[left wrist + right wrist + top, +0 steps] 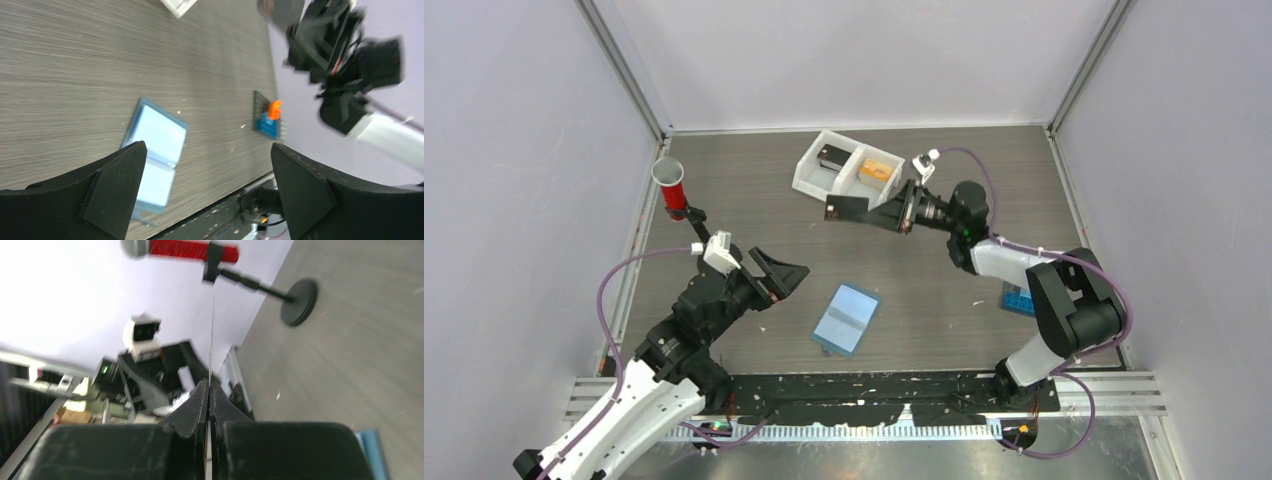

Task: Take the credit cards out of the card holder
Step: Place the credit card in the storage box.

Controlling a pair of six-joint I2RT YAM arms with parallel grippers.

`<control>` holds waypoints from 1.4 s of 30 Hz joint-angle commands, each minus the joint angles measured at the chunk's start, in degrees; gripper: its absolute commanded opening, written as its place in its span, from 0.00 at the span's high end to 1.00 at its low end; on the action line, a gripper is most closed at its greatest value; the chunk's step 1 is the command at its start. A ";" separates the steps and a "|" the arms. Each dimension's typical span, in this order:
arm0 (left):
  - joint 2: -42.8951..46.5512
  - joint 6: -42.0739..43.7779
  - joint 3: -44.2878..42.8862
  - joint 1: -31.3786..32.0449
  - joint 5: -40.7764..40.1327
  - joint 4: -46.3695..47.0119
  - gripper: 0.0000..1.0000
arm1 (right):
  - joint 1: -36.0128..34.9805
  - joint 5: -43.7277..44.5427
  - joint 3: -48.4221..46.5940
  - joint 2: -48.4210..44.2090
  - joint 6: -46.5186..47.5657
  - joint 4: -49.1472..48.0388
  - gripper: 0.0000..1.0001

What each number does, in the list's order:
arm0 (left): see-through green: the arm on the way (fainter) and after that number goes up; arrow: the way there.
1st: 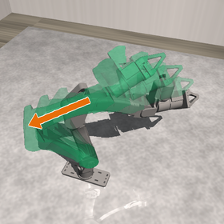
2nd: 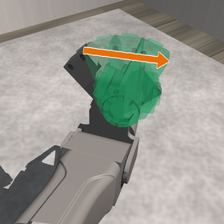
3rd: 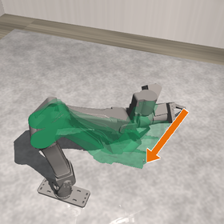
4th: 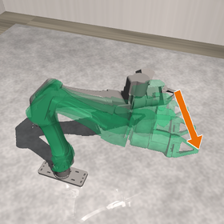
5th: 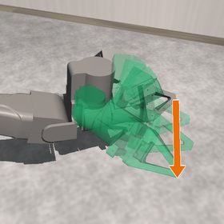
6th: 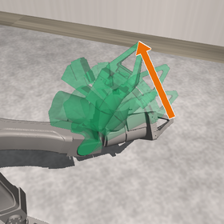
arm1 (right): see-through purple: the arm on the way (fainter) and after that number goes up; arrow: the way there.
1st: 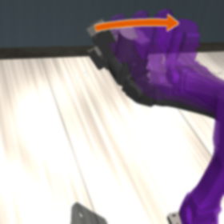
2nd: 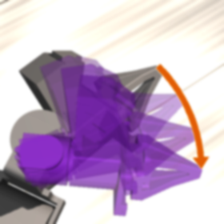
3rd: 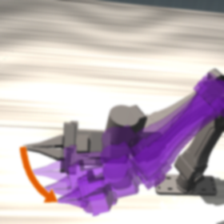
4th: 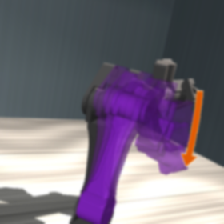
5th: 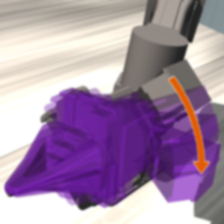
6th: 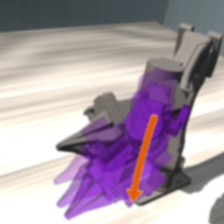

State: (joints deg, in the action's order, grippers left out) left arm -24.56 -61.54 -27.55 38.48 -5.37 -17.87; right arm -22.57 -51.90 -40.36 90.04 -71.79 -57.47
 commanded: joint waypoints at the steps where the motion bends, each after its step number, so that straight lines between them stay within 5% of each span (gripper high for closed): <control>1: -3.95 12.77 -7.02 -0.26 1.48 -10.28 0.01 | 1.74 4.56 -15.78 3.09 16.31 25.55 0.95; 7: -9.92 23.43 -12.17 -0.28 3.17 -16.01 0.01 | 2.39 13.77 -37.21 14.53 23.87 46.93 0.95; 23: -13.46 34.21 -17.22 -0.48 -0.83 -24.54 0.01 | -0.02 33.66 -79.70 44.68 16.37 61.46 0.95; 42: -11.61 33.60 -15.99 -0.48 0.02 -23.88 0.01 | -1.82 43.08 -83.50 53.06 11.87 61.38 0.91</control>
State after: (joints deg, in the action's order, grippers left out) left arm -36.82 -28.10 -42.96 38.22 -5.54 -43.16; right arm -24.47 -11.86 -122.48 143.81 -59.13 5.32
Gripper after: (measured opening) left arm 0.993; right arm 0.080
